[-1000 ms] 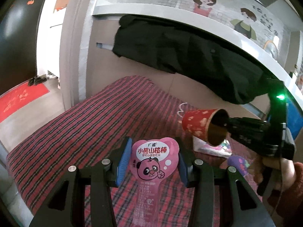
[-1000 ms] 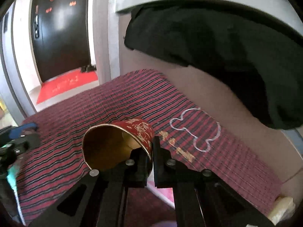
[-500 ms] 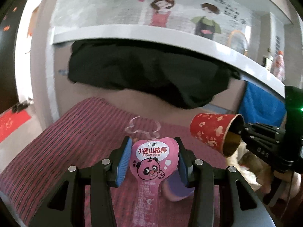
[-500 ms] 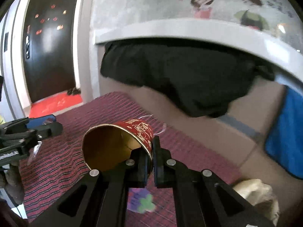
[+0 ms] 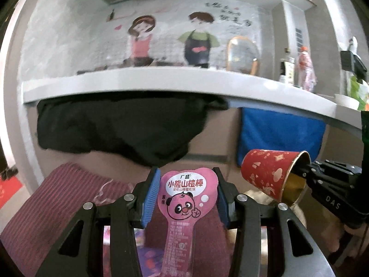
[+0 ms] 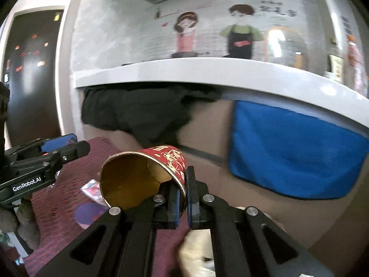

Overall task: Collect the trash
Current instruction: 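Carry the pink wrapper and red cup in both tools over the trash bag, then open both tools to drop the wrapper and red cup into the trash bag, then move both open tools back over the bed toward the tissue pack and sponge, then grasp the pink tissue pack with the left tool while the right tool grasps the purple sponge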

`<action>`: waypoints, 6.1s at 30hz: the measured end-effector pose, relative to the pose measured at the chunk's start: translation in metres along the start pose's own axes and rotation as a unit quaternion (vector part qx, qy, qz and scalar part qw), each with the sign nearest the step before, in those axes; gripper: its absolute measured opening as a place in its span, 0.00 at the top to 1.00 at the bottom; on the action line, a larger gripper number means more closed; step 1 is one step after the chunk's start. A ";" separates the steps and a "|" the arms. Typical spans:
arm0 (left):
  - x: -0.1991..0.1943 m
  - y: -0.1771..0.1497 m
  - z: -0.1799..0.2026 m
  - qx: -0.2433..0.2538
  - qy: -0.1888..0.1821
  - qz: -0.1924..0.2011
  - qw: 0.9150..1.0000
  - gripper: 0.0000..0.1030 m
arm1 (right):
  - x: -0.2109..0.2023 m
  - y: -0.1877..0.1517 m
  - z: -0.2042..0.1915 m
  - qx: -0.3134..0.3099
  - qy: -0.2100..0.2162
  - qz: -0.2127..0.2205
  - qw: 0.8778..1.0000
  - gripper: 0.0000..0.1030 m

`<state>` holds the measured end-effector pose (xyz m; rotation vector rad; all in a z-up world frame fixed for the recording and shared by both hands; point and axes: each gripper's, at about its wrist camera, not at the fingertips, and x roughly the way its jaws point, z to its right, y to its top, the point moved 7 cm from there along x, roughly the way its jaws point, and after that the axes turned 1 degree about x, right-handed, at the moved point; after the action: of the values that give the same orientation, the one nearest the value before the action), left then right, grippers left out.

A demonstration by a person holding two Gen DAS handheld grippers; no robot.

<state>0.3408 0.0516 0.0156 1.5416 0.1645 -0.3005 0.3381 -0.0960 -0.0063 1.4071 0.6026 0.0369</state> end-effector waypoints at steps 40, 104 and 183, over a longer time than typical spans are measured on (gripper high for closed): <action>0.091 -0.074 0.143 -0.003 -0.096 -0.082 0.992 0.56 | -0.018 -0.084 0.148 0.089 -0.092 -0.040 0.991 0.97; -0.007 -0.149 -0.217 -0.161 0.037 -0.151 0.975 0.47 | 0.145 -0.109 -0.180 -0.030 0.243 -0.196 0.950 0.64; 0.015 -0.160 -0.218 -0.142 -0.036 -0.219 0.965 0.46 | 0.103 -0.138 -0.177 -0.194 0.237 -0.186 0.934 0.52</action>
<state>0.3260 0.2676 -0.1480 1.1963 0.4728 -0.6534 0.3080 0.0771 -0.1800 0.8787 1.1874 0.1871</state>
